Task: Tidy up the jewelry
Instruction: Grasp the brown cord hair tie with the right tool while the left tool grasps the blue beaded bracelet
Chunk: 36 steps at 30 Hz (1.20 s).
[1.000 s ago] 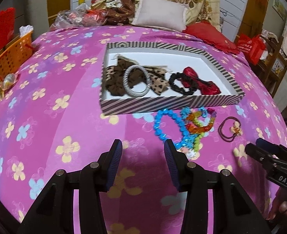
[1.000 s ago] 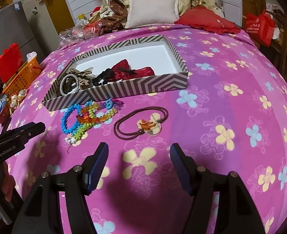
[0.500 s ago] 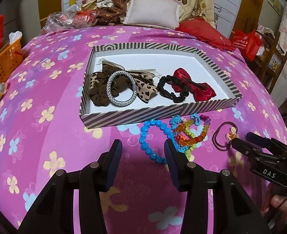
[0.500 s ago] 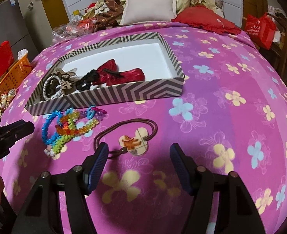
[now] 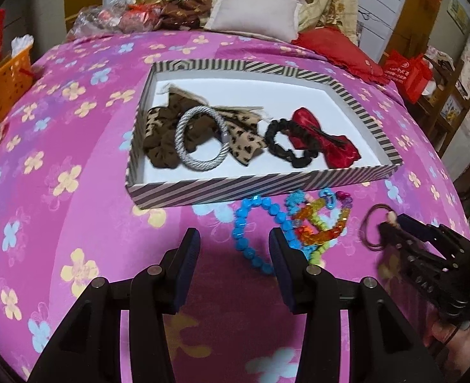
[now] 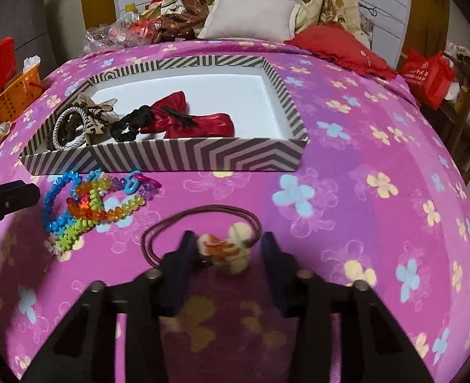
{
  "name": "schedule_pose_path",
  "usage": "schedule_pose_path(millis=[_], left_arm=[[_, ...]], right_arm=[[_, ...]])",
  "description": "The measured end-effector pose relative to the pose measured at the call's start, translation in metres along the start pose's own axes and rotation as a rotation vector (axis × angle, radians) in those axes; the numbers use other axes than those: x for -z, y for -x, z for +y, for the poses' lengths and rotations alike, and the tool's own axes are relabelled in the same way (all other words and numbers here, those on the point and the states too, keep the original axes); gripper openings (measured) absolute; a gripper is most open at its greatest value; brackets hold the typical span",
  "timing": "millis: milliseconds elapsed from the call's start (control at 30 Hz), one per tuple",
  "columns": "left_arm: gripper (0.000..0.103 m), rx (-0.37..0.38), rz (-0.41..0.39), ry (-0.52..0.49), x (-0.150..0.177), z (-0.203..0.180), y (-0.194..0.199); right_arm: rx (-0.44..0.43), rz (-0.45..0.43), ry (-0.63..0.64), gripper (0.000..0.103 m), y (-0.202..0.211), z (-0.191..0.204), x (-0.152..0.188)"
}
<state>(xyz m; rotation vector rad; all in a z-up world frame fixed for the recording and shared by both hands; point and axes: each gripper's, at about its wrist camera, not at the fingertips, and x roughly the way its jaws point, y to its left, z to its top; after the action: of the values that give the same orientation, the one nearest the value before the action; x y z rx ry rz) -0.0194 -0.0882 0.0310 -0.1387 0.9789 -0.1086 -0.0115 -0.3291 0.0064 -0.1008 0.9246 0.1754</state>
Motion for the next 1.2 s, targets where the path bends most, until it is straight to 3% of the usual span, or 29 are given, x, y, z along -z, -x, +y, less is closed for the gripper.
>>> schedule_pose_path(millis=[333,500,567,600,633,967,1200], left_arm=[[0.026,0.034,0.060,0.021,-0.001,0.007,-0.016],[0.026,-0.005,0.047,-0.023,-0.003,-0.001,-0.023],[0.019,-0.032,0.041,-0.038,-0.004,-0.003,-0.024],[0.005,-0.056,0.033,-0.051,-0.004,-0.005,-0.025],[0.000,-0.058,0.027,-0.063,-0.004,-0.006,-0.025],[0.000,-0.025,0.013,-0.029,0.004,0.013,-0.013],[0.000,0.001,-0.044,-0.016,0.005,0.020,0.019]], right_arm=[[-0.007,-0.010,-0.005,0.040,0.003,-0.010,0.005],[-0.011,-0.013,-0.007,0.040,0.003,-0.009,0.005],[-0.018,-0.015,-0.010,0.039,0.004,-0.010,0.005],[-0.021,-0.016,-0.011,0.039,0.004,-0.010,0.006],[-0.025,-0.019,-0.010,0.038,0.004,-0.010,0.006],[-0.079,-0.029,-0.033,0.036,0.015,-0.006,0.014],[-0.097,-0.058,-0.034,0.036,0.033,0.001,0.017]])
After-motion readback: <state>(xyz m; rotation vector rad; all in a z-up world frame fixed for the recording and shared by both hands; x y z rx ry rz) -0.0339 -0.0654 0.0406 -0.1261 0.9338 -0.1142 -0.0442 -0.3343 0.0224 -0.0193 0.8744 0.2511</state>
